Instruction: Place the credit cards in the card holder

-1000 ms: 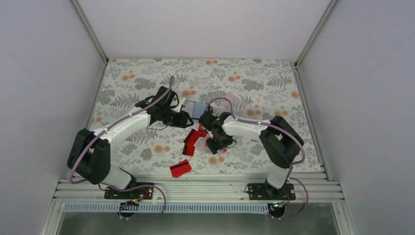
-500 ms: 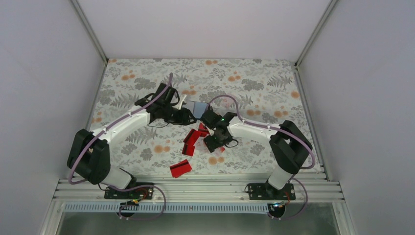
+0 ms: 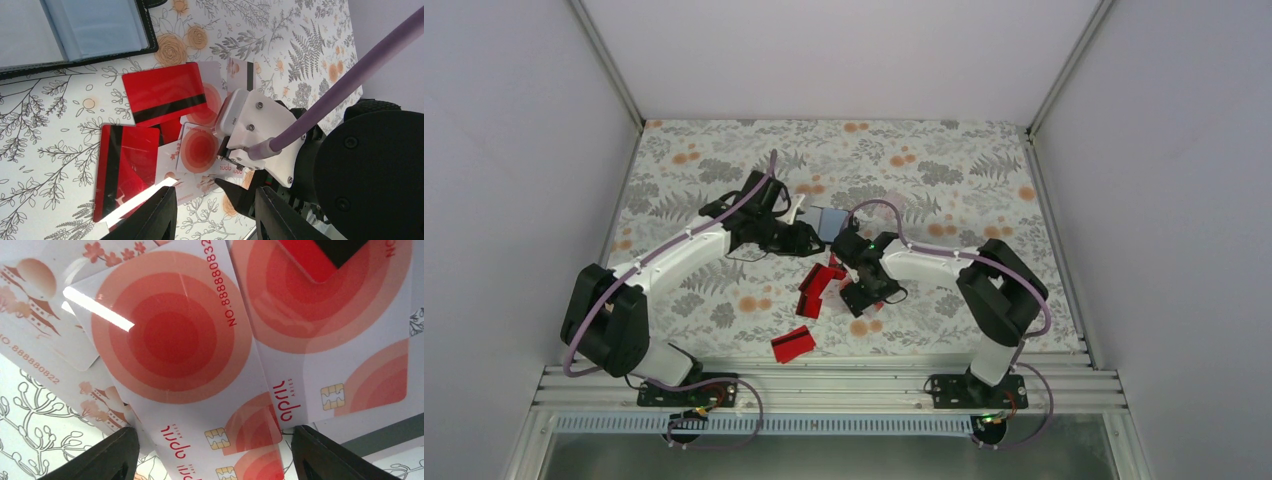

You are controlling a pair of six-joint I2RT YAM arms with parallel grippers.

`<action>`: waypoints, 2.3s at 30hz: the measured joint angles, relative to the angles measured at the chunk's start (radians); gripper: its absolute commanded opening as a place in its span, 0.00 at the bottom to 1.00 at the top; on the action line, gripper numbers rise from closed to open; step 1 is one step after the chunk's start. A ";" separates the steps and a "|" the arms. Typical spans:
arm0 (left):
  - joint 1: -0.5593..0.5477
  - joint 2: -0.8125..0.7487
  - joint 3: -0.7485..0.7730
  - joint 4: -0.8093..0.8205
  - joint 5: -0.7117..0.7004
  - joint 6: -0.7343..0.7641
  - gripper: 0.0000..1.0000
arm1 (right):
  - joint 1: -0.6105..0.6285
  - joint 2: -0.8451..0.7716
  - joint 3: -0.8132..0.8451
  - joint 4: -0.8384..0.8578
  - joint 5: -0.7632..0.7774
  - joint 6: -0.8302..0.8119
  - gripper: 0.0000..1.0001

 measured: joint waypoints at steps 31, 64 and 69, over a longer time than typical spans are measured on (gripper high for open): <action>0.005 -0.023 -0.122 0.057 0.013 -0.025 0.41 | 0.048 -0.024 -0.021 0.054 -0.013 0.008 0.42; 0.067 -0.098 -0.230 0.118 0.048 -0.061 0.41 | 0.106 0.064 0.071 0.008 0.017 -0.017 0.66; 0.073 -0.125 -0.247 0.118 0.045 -0.055 0.41 | 0.122 0.074 0.081 0.007 0.017 -0.029 0.74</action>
